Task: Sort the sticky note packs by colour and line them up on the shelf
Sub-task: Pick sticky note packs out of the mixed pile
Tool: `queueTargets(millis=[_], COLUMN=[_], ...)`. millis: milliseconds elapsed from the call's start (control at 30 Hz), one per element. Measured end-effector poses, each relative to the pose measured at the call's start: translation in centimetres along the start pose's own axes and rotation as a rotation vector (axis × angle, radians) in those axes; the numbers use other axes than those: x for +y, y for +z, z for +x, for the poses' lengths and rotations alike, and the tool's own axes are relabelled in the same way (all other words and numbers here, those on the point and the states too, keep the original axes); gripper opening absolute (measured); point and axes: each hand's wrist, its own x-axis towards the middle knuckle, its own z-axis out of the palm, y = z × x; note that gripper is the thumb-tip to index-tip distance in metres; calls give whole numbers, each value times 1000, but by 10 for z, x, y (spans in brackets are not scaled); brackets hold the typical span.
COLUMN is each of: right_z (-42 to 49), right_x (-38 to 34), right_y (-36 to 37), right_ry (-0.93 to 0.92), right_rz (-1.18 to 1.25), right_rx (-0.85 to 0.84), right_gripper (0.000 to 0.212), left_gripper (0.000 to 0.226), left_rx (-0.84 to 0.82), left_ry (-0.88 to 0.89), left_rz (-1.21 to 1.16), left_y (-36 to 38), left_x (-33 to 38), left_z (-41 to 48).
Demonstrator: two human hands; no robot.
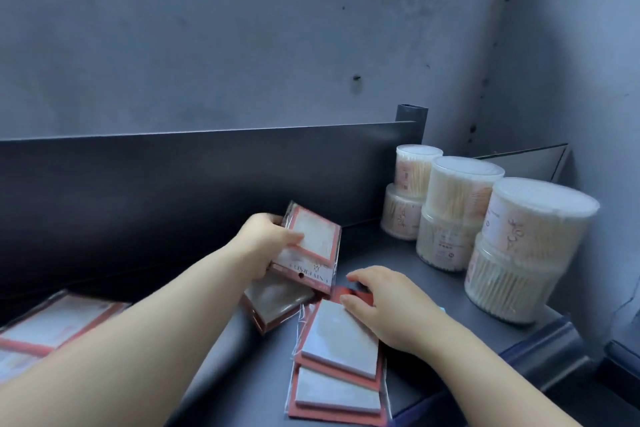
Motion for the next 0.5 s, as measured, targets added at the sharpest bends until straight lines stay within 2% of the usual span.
queueTargets(millis=[100,200,267,367,433,500], right_z=[0,-1,-2,-2,-2,-6], right_x=[-3,-8,-13,-27,-37,-47], right_y=[-8,-18,-23,-25,-24,-24], right_ry=[-37,-86,-85,-37,-15,-20], right_rz=[114,297,523,1007,1241,1352], right_rx=[68,166,198,46,-70,-127], right_gripper=[47,46,50,56,42,24], left_gripper=[18,15,15,13,16,21], left_rx=[-13,0,4,-12,-14,15], left_ry=[4,29,53,105,128,132], left_rz=[-195,-350,-389,-416,-432,-442], left_y=[-11,-18,-22,-24,-24,-24], left_x=[3,7,7,2,-1,-5], left_z=[-22,-49,-71,-105,-125,-140])
